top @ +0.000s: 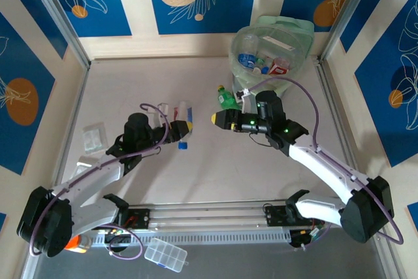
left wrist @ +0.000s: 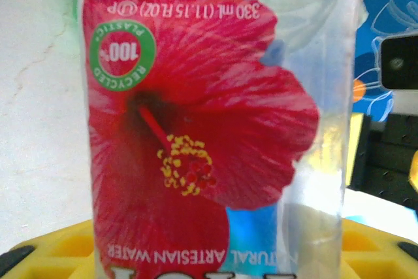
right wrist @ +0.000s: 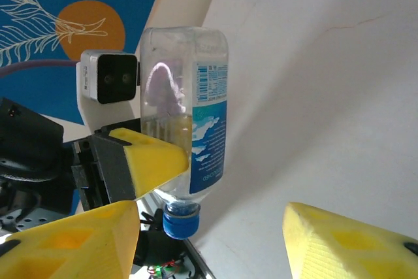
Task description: Put the plastic bottles in the bin
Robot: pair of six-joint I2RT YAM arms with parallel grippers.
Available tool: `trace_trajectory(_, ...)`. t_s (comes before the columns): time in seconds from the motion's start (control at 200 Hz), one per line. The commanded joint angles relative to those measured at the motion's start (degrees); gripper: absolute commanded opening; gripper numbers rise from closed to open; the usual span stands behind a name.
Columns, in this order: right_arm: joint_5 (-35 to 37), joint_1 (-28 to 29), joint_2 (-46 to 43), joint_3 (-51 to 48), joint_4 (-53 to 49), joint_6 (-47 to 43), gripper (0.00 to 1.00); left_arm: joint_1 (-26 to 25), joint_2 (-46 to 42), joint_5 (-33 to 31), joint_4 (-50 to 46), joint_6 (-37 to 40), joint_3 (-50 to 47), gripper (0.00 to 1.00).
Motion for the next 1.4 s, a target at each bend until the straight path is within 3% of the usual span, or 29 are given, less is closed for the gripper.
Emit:
trace_trajectory(0.0, -2.0, 0.8, 1.1, 0.9, 5.0, 2.3, 0.61, 0.8, 1.4, 2.8, 12.7, -7.6, -1.9, 0.09)
trace_trajectory(0.215, -2.9, 1.1, 3.1, -0.3, 11.8, 5.3, 0.77, 0.8, 6.0, 4.6, 27.3, -15.6, -4.4, 0.12)
trace_trajectory(0.32, -7.1, 1.1, 6.0, 0.0, 17.7, 7.3, 0.85, 0.8, 9.8, 8.1, 35.4, -19.2, -3.9, 0.14)
trace_trajectory(0.525, -11.2, 0.7, 12.6, 3.0, 25.1, 13.1, 0.89, 0.7, 15.0, 11.5, 47.0, -24.8, -3.5, 0.14)
trace_trajectory(0.645, -13.0, 0.8, 15.8, 4.6, 28.4, 15.7, 0.89, 0.7, 16.3, 12.9, 47.6, -25.3, -3.0, 0.16)
trace_trajectory(0.795, -14.6, 1.2, 19.2, 5.9, 32.0, 18.8, 0.83, 0.6, 17.9, 13.6, 48.8, -25.8, -3.1, 0.17)
trace_trajectory(1.015, -15.0, 2.0, 21.5, 6.7, 34.2, 20.8, 0.64, 0.5, 18.8, 13.9, 49.1, -26.4, -2.6, 0.17)
trace_trajectory(1.215, -14.5, 2.4, 21.8, 5.9, 35.4, 21.7, 0.62, 0.0, 18.8, 13.9, 49.5, -26.7, -2.2, 0.18)
trace_trajectory(1.396, -14.1, 2.4, 21.2, 5.8, 35.8, 22.2, 0.51, -0.2, 17.9, 14.1, 48.8, -26.4, -1.9, 0.35)
